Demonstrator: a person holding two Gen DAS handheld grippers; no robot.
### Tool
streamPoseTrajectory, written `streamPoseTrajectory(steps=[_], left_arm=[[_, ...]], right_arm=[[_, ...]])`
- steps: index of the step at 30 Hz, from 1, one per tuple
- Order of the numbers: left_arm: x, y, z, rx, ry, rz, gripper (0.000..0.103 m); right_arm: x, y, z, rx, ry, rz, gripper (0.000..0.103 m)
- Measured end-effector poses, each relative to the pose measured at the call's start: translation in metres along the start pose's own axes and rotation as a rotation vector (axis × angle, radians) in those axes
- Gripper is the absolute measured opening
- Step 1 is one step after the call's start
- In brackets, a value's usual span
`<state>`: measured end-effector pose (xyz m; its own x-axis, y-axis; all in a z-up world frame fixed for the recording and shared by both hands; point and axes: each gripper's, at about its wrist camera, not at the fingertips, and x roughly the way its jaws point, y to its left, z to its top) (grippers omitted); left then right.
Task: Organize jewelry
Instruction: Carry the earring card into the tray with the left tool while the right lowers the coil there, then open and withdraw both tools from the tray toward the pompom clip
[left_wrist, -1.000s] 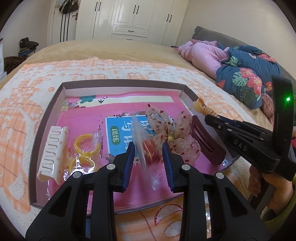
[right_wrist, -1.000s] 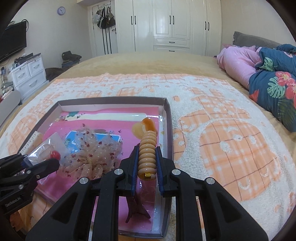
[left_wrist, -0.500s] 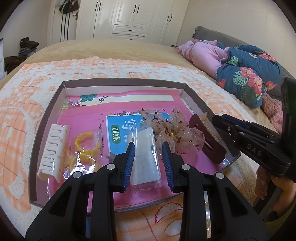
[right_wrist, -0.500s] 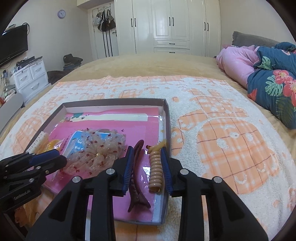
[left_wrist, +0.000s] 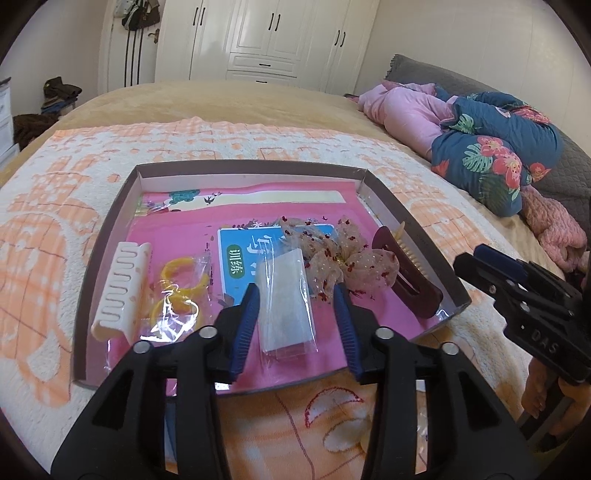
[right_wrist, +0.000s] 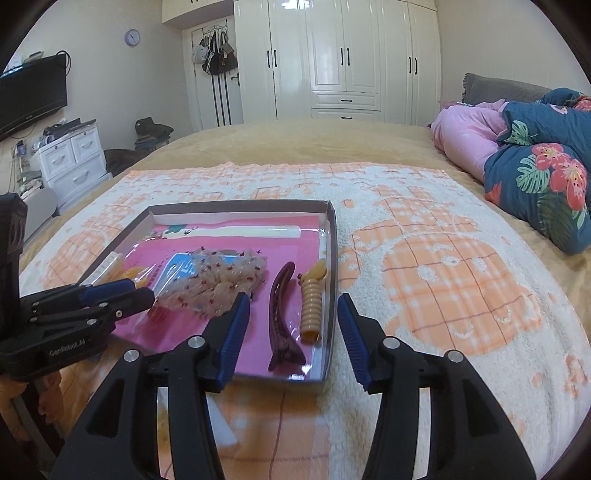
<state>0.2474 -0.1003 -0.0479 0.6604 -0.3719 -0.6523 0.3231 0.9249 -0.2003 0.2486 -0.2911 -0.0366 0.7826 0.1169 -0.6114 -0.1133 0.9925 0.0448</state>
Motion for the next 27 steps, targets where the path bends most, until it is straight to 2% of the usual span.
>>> streamPoseTrajectory(steps=[8,13,17,22,27], left_arm=[[-0.022,-0.003,-0.003,-0.001,-0.028,0.008,0.051],[-0.036,-0.004,-0.004,-0.006,-0.048,0.012,0.057],[-0.046,-0.004,-0.006,-0.01,-0.063,0.018,0.063],[-0.056,-0.003,-0.01,-0.011,-0.076,0.03,0.077],[-0.064,-0.003,-0.014,-0.01,-0.082,0.033,0.082]], right_arm=[[-0.025,0.002,-0.01,-0.002,-0.023,0.018,0.059],[-0.038,0.004,-0.016,-0.003,-0.035,0.027,0.064],[-0.047,0.006,-0.02,-0.01,-0.045,0.03,0.067],[-0.056,0.01,-0.023,-0.022,-0.054,0.039,0.07],[-0.064,0.014,-0.026,-0.034,-0.061,0.048,0.072]])
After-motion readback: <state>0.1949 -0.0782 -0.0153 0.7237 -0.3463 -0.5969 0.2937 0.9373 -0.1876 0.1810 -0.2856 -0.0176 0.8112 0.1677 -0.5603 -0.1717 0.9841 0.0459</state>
